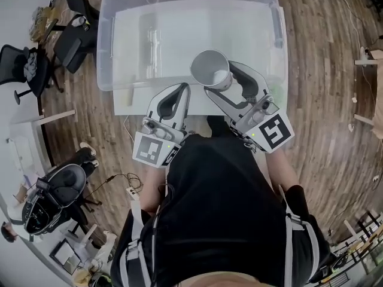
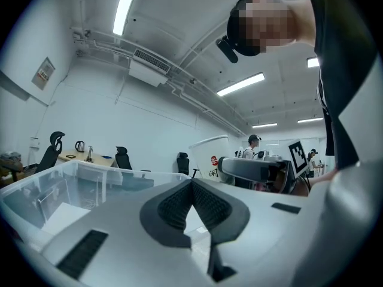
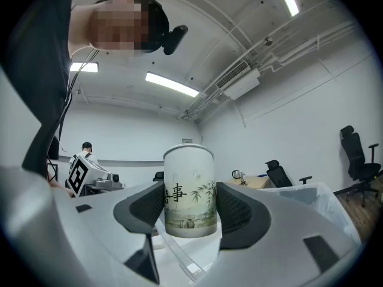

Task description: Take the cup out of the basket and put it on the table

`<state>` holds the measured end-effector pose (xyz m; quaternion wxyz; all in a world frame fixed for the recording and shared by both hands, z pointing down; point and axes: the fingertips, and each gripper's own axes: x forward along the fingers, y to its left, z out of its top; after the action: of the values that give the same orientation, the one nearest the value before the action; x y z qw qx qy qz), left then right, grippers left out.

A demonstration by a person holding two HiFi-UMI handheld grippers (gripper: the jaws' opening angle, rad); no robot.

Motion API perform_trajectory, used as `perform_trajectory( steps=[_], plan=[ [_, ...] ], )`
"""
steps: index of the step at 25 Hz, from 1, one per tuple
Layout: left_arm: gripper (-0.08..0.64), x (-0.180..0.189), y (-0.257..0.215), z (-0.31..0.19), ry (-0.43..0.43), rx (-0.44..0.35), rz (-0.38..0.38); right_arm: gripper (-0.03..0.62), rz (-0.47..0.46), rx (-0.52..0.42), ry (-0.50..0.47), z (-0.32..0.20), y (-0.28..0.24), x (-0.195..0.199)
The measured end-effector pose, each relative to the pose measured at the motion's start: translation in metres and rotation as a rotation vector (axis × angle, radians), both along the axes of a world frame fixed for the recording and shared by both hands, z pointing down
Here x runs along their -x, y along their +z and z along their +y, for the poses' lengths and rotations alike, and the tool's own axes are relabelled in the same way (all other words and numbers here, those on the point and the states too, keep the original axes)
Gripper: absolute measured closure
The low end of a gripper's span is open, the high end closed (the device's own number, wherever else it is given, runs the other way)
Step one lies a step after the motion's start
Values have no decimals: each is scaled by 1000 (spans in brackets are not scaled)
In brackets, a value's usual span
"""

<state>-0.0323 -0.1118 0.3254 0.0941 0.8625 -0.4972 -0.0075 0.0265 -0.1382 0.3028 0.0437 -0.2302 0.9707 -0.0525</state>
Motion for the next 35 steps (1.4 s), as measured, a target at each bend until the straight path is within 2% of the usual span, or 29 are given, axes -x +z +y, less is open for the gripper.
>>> perform_trajectory(
  steps=[7,11,16,23,29,35],
  plan=[
    [543,5,-7,64,15,-50,-4,324,4,-26,51,57,-1,-9],
    [543,21,-5,124,23,-68,-7,324,10,-47,95,111,0,-6],
    [542,53,2,201,54,-65,19,324,28,-54,145,192,-2,18],
    [543,60,-2,287,113,-70,32,324,34,-35,198,288,-4,25],
    [543,54,-6,335,153,-73,37,324,30,-23,216,341,-6,20],
    [543,38,-20,349,147,-98,30,324,25,-37,162,361,-13,12]
  ],
)
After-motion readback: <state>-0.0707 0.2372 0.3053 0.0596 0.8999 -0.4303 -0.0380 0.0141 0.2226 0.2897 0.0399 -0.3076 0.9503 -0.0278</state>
